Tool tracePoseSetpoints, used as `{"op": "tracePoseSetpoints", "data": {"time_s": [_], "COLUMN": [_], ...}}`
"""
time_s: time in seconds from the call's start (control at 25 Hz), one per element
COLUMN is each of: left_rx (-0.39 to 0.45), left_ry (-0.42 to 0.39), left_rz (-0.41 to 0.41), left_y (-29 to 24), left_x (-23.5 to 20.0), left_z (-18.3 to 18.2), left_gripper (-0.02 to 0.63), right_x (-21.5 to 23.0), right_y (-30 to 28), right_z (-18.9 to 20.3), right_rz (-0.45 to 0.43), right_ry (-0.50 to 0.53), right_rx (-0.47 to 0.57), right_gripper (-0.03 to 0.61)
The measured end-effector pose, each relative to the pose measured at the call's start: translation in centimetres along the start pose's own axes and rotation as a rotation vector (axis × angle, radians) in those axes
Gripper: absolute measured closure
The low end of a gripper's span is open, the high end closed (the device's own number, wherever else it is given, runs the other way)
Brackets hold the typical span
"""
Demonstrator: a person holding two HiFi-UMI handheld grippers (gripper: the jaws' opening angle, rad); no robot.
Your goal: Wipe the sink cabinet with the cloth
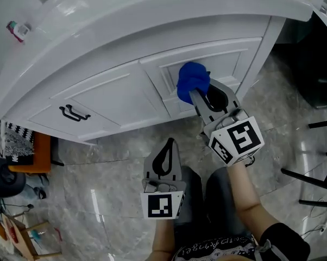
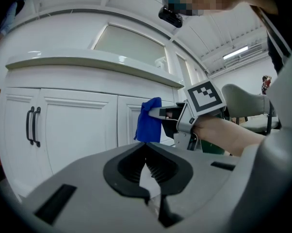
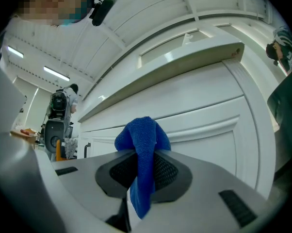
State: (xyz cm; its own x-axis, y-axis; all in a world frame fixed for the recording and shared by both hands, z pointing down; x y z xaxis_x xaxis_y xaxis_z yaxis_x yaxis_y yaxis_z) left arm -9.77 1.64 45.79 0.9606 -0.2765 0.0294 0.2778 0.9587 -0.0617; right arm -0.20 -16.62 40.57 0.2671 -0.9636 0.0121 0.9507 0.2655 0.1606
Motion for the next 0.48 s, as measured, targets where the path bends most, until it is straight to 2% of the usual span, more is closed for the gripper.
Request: {"op": "tracePoseSetpoints", "data": {"time_s": [0.2, 0.48], "left_rx": [-0.003, 0.014], "left_ry": [-0.020, 0.018], "left_rz": [-0.018, -0.044], "left_y": [0.3, 1.5], "left_x": [-1.0, -1.7], "left_z": [0.1, -0.6], "left_gripper": [0.609, 0.609], "right_x": [-1.8, -3.6], "right_y": [-1.7, -5.5], "right_z": [-1.6, -3.9], "right_rz": [-0.048, -0.114], "right_ry": [0.063, 0.144], "right_rx": [0.010, 0.026], "right_gripper": [0.518, 0.518]}}
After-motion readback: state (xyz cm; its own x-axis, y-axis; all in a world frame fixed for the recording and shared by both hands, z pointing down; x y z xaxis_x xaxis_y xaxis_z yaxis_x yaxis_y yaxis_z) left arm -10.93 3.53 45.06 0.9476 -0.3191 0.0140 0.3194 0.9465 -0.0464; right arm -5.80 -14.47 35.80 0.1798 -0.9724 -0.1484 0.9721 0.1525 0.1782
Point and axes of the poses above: the fingertips, and each gripper's own axes: y backward along the fingers, x to its right, z out of its underside, the point moved 10 cm from there along y, backward along the fingers, and after that the axes turned 12 degrees about -z, right-handed, at the moved point
